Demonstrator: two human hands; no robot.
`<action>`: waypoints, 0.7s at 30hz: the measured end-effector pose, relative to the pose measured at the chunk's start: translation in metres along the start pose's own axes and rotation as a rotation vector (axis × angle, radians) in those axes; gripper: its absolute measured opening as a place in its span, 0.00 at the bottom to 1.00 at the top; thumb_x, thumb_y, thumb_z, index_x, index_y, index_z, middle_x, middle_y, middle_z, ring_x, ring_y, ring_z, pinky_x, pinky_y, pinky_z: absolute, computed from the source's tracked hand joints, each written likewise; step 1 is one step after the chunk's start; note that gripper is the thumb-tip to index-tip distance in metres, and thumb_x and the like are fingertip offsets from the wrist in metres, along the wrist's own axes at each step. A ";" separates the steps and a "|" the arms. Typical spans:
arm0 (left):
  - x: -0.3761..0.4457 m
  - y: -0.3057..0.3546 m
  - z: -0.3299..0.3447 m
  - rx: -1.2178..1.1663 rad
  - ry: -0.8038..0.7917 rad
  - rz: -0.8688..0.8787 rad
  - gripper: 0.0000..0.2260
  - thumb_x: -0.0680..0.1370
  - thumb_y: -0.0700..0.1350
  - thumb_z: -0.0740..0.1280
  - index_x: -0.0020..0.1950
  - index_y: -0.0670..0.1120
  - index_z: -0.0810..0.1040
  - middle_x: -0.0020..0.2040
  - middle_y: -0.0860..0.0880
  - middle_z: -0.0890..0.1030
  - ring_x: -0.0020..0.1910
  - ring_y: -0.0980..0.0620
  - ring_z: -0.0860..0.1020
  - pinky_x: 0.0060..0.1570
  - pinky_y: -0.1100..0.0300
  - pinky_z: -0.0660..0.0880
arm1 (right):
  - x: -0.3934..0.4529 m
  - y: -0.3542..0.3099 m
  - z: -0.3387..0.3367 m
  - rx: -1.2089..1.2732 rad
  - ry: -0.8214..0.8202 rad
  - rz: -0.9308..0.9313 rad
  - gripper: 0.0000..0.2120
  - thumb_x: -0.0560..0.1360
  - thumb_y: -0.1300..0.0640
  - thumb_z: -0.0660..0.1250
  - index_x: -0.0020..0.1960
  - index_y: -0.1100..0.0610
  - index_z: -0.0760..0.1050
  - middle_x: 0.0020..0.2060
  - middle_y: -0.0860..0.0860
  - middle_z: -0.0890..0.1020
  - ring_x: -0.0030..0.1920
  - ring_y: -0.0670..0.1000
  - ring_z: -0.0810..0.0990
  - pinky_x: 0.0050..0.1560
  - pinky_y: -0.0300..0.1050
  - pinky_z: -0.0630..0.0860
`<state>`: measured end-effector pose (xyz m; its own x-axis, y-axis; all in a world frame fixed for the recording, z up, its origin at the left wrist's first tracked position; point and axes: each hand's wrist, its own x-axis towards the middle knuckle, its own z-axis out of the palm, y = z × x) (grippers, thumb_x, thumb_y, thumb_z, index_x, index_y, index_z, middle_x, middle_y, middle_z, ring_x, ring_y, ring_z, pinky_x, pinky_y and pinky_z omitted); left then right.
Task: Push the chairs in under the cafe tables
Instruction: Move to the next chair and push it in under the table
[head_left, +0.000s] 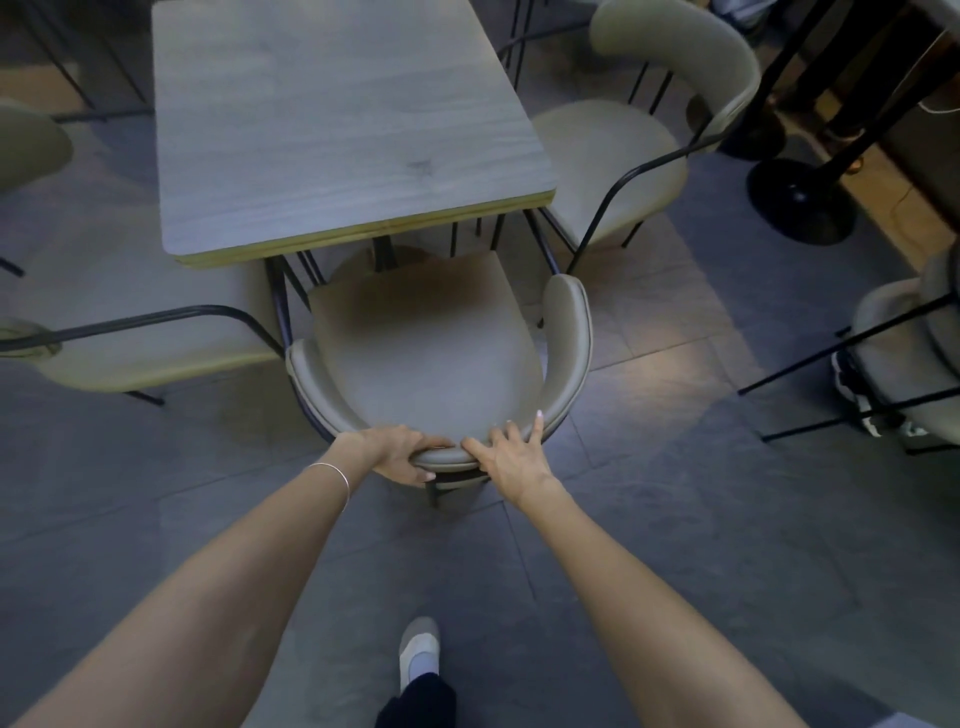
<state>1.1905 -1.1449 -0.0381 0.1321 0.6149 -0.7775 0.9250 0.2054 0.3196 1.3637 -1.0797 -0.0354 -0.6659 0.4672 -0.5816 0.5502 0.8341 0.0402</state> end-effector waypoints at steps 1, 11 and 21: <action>0.000 0.002 -0.002 -0.048 -0.019 -0.027 0.29 0.77 0.56 0.63 0.77 0.55 0.57 0.71 0.45 0.72 0.68 0.44 0.72 0.67 0.54 0.68 | 0.001 0.002 -0.006 0.045 -0.045 0.004 0.20 0.81 0.57 0.59 0.72 0.50 0.61 0.66 0.61 0.71 0.70 0.62 0.65 0.68 0.77 0.44; 0.029 0.087 -0.131 -0.339 0.477 -0.044 0.47 0.70 0.68 0.63 0.78 0.56 0.37 0.81 0.46 0.45 0.79 0.43 0.47 0.75 0.39 0.49 | -0.015 0.162 -0.107 0.248 0.277 0.218 0.38 0.77 0.44 0.64 0.79 0.49 0.46 0.79 0.57 0.50 0.79 0.59 0.47 0.75 0.64 0.46; 0.152 0.275 -0.286 -0.337 0.604 0.100 0.50 0.66 0.72 0.59 0.78 0.54 0.38 0.81 0.46 0.45 0.79 0.43 0.47 0.75 0.38 0.49 | -0.021 0.408 -0.169 0.167 0.369 0.263 0.38 0.77 0.48 0.65 0.79 0.49 0.47 0.79 0.58 0.50 0.79 0.59 0.48 0.75 0.65 0.48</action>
<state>1.3631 -0.7772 0.0872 -0.1006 0.9389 -0.3292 0.7451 0.2904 0.6004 1.5167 -0.6999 0.1300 -0.6112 0.7540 -0.2409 0.7771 0.6294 -0.0018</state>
